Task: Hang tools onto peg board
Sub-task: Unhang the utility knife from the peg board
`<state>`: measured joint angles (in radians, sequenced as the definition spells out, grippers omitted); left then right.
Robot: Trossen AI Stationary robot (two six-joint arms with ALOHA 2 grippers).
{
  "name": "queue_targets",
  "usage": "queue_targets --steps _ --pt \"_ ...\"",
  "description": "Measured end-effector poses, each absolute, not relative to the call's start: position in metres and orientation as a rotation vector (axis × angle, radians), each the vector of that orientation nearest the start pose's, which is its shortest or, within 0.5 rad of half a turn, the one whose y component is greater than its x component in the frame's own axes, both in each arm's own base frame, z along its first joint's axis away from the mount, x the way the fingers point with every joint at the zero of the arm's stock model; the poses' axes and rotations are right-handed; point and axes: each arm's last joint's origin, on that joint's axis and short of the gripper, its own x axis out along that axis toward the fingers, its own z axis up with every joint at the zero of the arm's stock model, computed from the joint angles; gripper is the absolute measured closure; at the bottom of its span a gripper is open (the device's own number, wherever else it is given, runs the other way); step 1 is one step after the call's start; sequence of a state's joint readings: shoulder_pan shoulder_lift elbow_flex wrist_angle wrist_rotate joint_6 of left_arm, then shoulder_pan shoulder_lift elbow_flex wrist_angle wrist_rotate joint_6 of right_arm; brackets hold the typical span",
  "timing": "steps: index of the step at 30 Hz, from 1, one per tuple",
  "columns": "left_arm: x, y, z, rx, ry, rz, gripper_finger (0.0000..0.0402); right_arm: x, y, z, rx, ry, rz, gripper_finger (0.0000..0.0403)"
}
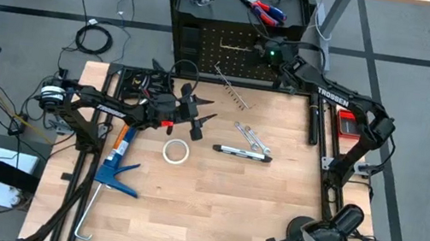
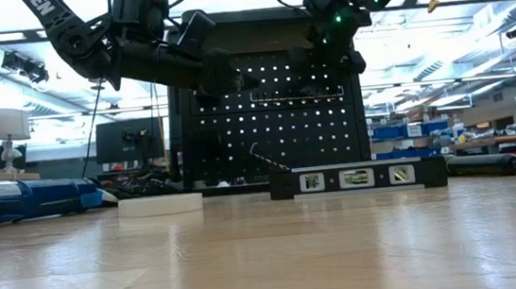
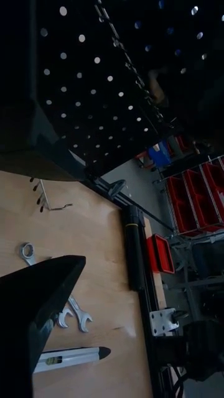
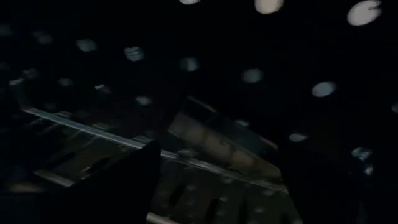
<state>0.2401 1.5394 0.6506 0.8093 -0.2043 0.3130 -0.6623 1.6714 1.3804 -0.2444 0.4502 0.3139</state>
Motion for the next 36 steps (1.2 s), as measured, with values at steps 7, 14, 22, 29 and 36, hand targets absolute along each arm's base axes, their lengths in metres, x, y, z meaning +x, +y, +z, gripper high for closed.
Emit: queue_targets --steps 7,14,22,29,36 --pt "0.298 0.08 0.208 0.306 0.146 0.431 0.0191 0.296 -0.223 0.318 0.267 0.387 -1.12 0.0081" --pt "0.298 0.08 0.208 0.303 0.14 0.432 0.0191 0.3 -0.228 0.324 -0.01 0.449 -1.055 0.0082" --pt "0.298 0.08 0.208 0.303 0.141 0.438 0.0191 0.29 -0.239 0.318 -0.074 0.557 -0.972 0.0096" --pt "0.298 0.081 0.208 0.327 0.152 0.468 0.0191 0.285 -0.238 0.311 -0.37 0.824 -0.888 0.0114" --pt "0.298 0.081 0.21 0.329 0.138 0.492 0.0191 0.286 -0.239 0.313 -0.627 0.938 -0.785 0.0127"
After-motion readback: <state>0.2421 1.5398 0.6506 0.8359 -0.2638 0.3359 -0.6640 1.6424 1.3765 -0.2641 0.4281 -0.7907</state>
